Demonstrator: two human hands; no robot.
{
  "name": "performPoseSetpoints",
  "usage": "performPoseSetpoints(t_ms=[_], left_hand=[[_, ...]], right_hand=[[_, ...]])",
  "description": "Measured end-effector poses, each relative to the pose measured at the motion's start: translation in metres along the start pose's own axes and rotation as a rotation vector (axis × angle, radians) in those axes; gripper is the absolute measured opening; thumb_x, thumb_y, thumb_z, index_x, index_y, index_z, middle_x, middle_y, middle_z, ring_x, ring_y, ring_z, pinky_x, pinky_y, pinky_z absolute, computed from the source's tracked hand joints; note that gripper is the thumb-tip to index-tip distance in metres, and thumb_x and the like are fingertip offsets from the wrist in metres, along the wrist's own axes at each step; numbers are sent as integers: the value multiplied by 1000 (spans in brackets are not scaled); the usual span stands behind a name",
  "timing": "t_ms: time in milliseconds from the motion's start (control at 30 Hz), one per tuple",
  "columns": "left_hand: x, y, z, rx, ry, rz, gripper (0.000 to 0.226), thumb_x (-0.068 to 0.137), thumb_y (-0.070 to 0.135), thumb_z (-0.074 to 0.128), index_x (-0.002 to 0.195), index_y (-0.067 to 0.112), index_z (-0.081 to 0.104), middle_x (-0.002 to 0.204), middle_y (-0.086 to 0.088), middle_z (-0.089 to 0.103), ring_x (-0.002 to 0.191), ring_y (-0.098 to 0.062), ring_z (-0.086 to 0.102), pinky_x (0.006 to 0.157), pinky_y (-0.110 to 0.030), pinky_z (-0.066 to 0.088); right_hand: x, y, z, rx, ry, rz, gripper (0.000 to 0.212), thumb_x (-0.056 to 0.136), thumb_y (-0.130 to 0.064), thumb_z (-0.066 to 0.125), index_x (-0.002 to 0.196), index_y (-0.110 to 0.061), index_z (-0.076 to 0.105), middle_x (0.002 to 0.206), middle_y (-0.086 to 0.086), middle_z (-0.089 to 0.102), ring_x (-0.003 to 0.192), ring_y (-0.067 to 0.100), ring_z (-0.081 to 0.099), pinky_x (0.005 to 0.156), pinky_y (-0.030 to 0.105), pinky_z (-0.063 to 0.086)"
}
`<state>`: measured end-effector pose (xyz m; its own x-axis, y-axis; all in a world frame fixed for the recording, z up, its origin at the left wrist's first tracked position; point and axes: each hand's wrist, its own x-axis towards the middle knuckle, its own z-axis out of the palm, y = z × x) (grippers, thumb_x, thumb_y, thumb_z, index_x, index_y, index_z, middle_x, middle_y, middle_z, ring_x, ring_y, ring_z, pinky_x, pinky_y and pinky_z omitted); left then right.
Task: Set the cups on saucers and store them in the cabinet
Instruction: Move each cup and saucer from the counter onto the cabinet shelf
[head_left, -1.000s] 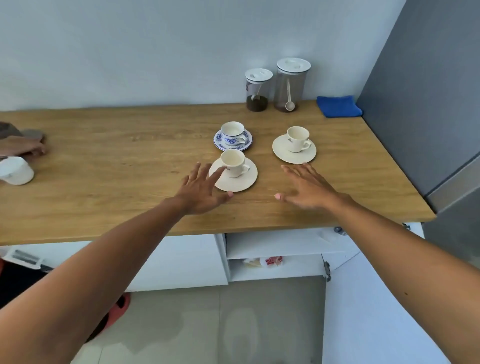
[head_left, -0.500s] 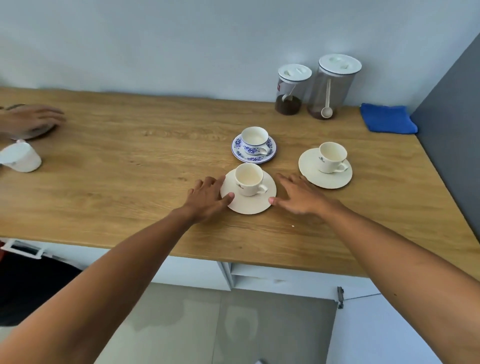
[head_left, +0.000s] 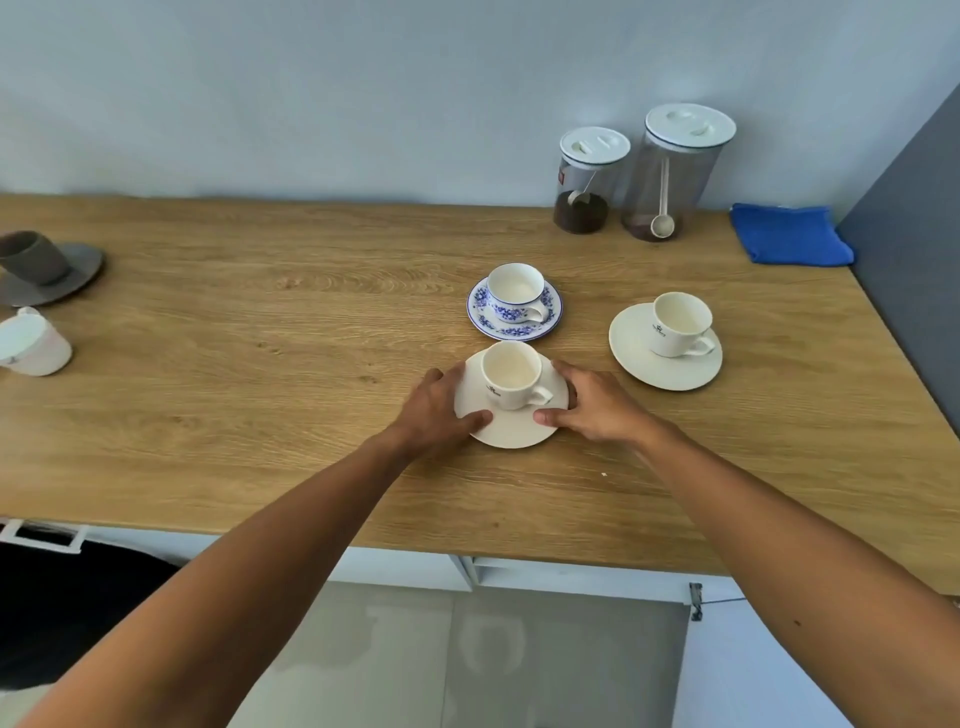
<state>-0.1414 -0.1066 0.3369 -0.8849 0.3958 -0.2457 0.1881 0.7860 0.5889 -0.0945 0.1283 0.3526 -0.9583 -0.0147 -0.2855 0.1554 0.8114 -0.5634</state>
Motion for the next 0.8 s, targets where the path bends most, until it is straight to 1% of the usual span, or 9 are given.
performPoseSetpoints(t_ms=[100,200,267,367,467,567,633,733,800], left_hand=[[-2,8,-5,-72,29,52,81,80,45,70,147,18,33,134,-10,54,123,-28,45,98,-30,35],[-4,17,-9,-142,68,114,75,85,23,73,147,12,34,143,-7,49,130,-23,44,99,-22,31],[-7,21,-11,-182,55,147,75,84,22,73,147,13,34,144,-4,48,129,-21,44,103,-24,33],[-12,27,-11,-215,16,170,77,84,26,74,148,17,32,142,1,47,127,-22,47,107,-39,40],[-20,32,-10,-261,-38,190,76,84,26,74,148,19,32,134,7,48,122,-20,50,103,-39,43],[-29,36,-6,-310,-75,229,74,84,24,75,146,22,35,131,7,51,116,-18,53,99,-38,47],[-40,40,-2,-345,-102,257,71,84,18,75,144,21,38,125,10,51,113,-15,53,97,-33,47],[-56,43,6,-354,-142,298,70,84,18,74,144,20,37,126,9,50,113,-15,51,96,-31,46],[-69,45,12,-367,-175,304,70,85,19,73,144,20,37,127,8,49,113,-15,50,94,-29,46]], right_hand=[[-3,5,0,168,32,48,92,76,-39,83,152,-19,36,138,1,59,125,20,55,104,32,42],[-11,8,0,325,61,84,97,75,-34,85,154,-22,31,134,-2,60,116,13,57,99,25,43],[-16,11,1,378,78,94,100,73,-35,86,155,-24,29,133,-2,61,116,12,59,104,28,44],[-27,15,0,418,100,104,105,68,-40,88,154,-27,29,128,-4,64,114,12,61,107,35,46],[-46,15,0,460,130,111,104,69,-36,89,154,-26,30,121,-4,67,110,11,63,104,34,48],[-69,14,2,503,169,116,102,70,-27,90,154,-21,32,126,-3,66,113,11,62,104,34,49],[-87,15,6,548,197,132,102,69,-24,90,154,-20,33,130,-5,64,116,10,62,104,36,49],[-117,15,14,587,217,152,103,70,-22,90,154,-19,31,139,-5,59,118,6,59,101,27,48],[-137,16,20,627,225,168,101,72,-19,88,154,-19,31,139,-4,58,112,4,59,87,17,49]])
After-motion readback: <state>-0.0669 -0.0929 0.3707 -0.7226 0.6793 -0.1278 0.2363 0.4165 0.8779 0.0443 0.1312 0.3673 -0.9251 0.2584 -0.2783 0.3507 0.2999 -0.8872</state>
